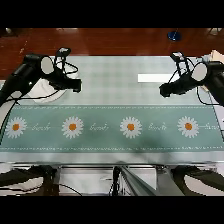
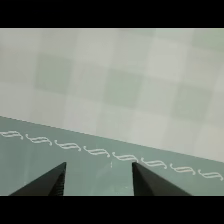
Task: Fold the shirts.
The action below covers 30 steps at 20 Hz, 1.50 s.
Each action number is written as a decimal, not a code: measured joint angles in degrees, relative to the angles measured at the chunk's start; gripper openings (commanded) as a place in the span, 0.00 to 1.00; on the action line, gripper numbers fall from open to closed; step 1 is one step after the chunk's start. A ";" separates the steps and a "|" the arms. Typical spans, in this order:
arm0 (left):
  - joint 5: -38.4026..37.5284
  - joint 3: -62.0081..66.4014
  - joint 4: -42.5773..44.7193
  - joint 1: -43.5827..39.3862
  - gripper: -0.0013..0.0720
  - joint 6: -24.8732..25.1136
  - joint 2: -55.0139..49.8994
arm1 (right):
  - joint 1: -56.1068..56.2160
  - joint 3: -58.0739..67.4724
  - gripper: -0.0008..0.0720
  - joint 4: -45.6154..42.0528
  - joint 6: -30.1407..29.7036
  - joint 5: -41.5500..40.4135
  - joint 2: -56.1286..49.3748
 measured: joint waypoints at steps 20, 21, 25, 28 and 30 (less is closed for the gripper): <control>5.16 0.00 0.00 0.00 0.95 0.00 -0.83 | 0.00 0.00 0.68 -0.04 0.00 -2.01 0.00; 6.08 0.00 -0.02 0.00 0.94 0.00 -1.03 | 0.00 0.00 0.68 -0.04 0.00 -2.62 0.00; 10.67 0.68 2.03 0.55 0.95 0.44 -1.49 | 0.00 0.00 0.68 -0.07 -0.07 -3.98 0.00; 14.49 3.13 7.06 3.58 0.95 0.55 -1.66 | 0.00 0.00 0.68 -0.50 -0.46 -4.39 0.00; 16.09 4.50 9.05 7.37 0.97 -1.55 -1.79 | 0.00 -0.02 0.68 -0.87 -0.66 -4.55 0.00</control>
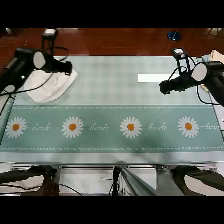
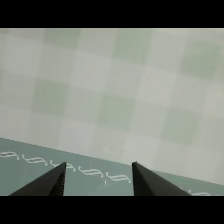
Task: Fold the shirts.
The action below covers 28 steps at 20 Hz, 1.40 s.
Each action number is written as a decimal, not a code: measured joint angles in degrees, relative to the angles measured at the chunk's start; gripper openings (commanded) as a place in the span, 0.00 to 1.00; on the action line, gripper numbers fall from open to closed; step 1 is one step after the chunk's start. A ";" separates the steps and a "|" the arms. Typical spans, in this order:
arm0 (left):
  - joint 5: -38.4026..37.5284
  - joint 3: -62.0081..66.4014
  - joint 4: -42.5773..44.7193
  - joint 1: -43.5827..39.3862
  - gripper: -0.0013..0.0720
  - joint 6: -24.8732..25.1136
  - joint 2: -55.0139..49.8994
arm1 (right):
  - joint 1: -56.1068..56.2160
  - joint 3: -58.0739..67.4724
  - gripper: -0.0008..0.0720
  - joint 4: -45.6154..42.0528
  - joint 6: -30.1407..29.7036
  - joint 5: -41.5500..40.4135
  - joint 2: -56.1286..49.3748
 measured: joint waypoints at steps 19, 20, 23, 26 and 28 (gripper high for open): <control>0.22 1.55 1.01 14.43 0.06 -5.84 -14.23 | 0.00 0.00 0.68 -0.61 -0.22 2.91 0.00; -0.28 1.90 0.98 14.36 0.06 -5.99 -14.36 | 0.00 0.00 0.68 -0.66 -0.22 3.08 0.00; -3.08 5.07 0.98 13.81 0.06 -5.95 -14.03 | 0.00 0.00 0.68 -2.08 -0.22 3.32 0.00; -8.00 11.37 0.98 12.72 0.06 -5.81 -11.58 | 0.00 0.00 0.68 -6.71 -0.24 4.07 0.00; -11.30 15.93 1.01 11.26 0.06 -5.79 -8.00 | 0.00 0.00 0.68 -11.54 -0.33 5.70 0.00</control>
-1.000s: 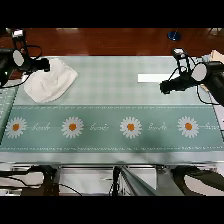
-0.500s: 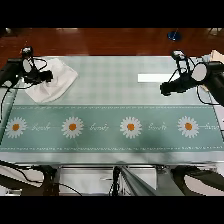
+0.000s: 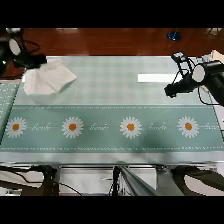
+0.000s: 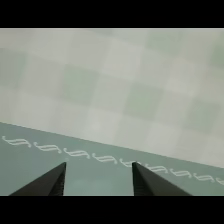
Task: Fold the shirts.
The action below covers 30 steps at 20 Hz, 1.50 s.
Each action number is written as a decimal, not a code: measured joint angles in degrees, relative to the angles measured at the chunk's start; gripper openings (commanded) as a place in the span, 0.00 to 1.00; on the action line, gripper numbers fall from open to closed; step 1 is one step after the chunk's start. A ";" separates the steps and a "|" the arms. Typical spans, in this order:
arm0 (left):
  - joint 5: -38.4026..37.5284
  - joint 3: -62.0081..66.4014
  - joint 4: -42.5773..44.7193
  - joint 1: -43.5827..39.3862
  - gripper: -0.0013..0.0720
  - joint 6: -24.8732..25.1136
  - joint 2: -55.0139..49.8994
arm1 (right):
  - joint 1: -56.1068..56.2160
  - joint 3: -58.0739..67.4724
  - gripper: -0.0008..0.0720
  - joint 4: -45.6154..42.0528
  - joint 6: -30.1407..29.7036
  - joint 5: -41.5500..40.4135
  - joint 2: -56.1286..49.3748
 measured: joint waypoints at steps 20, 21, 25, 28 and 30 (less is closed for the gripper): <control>-1.31 7.61 -1.73 -26.05 0.06 0.02 39.30 | -9.64 0.02 0.68 -6.84 2.12 19.76 0.07; -1.29 7.58 -2.73 -26.64 0.06 0.02 38.93 | -9.64 0.00 0.68 -6.62 2.12 19.91 0.07; -1.22 7.50 -6.51 -29.27 0.06 0.04 35.93 | -9.75 0.00 0.68 -5.97 2.12 19.96 0.07; -0.68 7.50 -8.02 -32.26 0.06 0.07 32.50 | -9.75 0.00 0.68 -5.75 2.12 19.56 0.07; 0.70 7.50 -8.68 -34.69 0.06 0.09 29.53 | -9.75 0.00 0.68 -5.60 2.12 19.15 0.07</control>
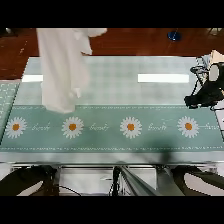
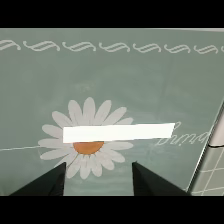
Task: Fold the shirts.
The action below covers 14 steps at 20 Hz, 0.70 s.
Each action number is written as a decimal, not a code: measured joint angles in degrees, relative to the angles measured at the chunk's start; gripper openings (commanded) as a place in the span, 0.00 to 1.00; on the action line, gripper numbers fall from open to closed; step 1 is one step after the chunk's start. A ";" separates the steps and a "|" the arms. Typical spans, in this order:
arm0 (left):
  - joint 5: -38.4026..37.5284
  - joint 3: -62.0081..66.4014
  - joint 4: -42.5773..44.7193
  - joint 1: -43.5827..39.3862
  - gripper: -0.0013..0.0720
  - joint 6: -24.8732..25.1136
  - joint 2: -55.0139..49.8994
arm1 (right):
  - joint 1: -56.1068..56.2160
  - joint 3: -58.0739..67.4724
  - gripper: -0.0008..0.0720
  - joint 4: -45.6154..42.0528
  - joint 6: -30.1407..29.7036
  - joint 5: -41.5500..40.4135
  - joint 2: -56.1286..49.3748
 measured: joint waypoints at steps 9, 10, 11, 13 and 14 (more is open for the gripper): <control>3.17 -0.02 -9.22 -12.24 0.06 0.33 -21.73 | 0.00 0.00 0.68 0.04 0.00 -0.94 0.00; 3.78 -0.02 -11.80 -13.73 0.06 1.09 -24.63 | 0.00 0.00 0.68 0.04 0.00 -1.09 0.00; 4.85 -0.02 -14.47 -15.02 0.11 2.01 -27.17 | 0.00 0.00 0.68 0.04 0.00 -1.18 0.00; 6.99 -0.02 -20.50 -17.35 0.78 4.31 -31.82 | 0.00 0.00 0.68 0.07 0.00 -1.49 0.00; 8.15 -0.02 -23.15 -18.14 0.95 5.29 -33.55 | 0.00 0.00 0.68 0.07 0.00 -1.55 0.00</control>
